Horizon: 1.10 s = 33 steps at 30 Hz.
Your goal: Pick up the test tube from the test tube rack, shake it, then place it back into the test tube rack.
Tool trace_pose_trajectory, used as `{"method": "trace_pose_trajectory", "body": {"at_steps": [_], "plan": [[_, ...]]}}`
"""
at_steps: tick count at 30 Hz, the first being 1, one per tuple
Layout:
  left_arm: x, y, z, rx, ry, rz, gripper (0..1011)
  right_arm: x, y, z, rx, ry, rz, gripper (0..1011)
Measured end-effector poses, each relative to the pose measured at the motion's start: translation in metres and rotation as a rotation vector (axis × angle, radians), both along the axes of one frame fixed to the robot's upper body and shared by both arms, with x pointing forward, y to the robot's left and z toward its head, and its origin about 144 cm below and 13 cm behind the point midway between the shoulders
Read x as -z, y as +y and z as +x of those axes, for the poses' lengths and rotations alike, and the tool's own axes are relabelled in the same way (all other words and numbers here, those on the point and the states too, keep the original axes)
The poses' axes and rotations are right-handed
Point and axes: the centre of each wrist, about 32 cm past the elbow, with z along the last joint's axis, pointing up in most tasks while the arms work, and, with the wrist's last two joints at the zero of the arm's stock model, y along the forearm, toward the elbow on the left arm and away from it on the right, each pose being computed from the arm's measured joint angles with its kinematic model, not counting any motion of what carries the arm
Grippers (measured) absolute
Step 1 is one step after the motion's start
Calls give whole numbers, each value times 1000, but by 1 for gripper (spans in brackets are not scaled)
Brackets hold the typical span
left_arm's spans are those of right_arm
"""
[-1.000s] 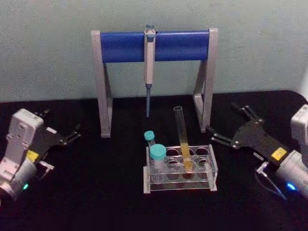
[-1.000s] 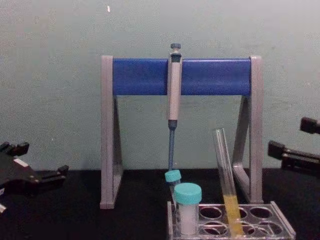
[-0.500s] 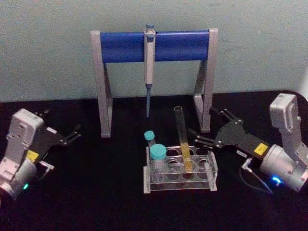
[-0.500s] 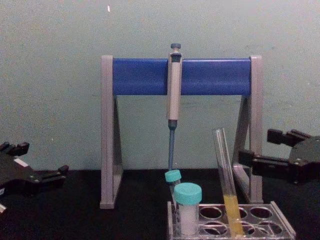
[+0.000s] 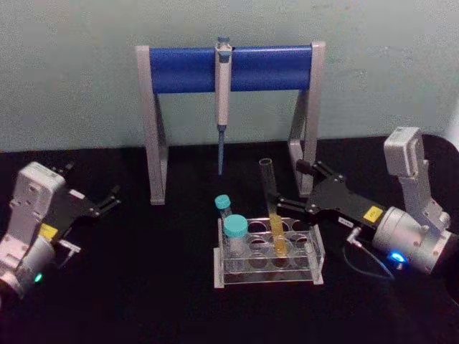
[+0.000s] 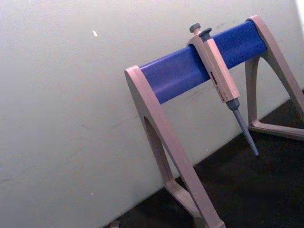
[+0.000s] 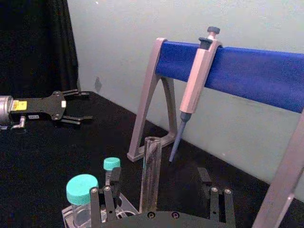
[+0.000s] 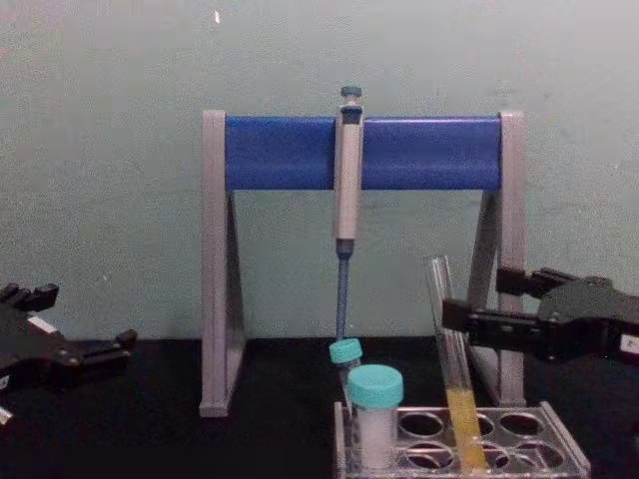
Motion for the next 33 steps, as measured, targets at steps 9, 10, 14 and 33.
{"method": "trace_pose_trajectory", "body": {"at_steps": [9, 10, 14, 33], "plan": [[0, 0, 0, 0, 0, 0, 1001, -3, 8, 7, -14, 25, -25, 1000], [0, 0, 0, 0, 0, 0, 1001, -3, 8, 7, -15, 27, -28, 1000], [0, 0, 0, 0, 0, 0, 1001, -6, 11, 11, -22, 30, -45, 1000], [0, 0, 0, 0, 0, 0, 1001, -9, 15, 23, -33, 60, -67, 1000]]}}
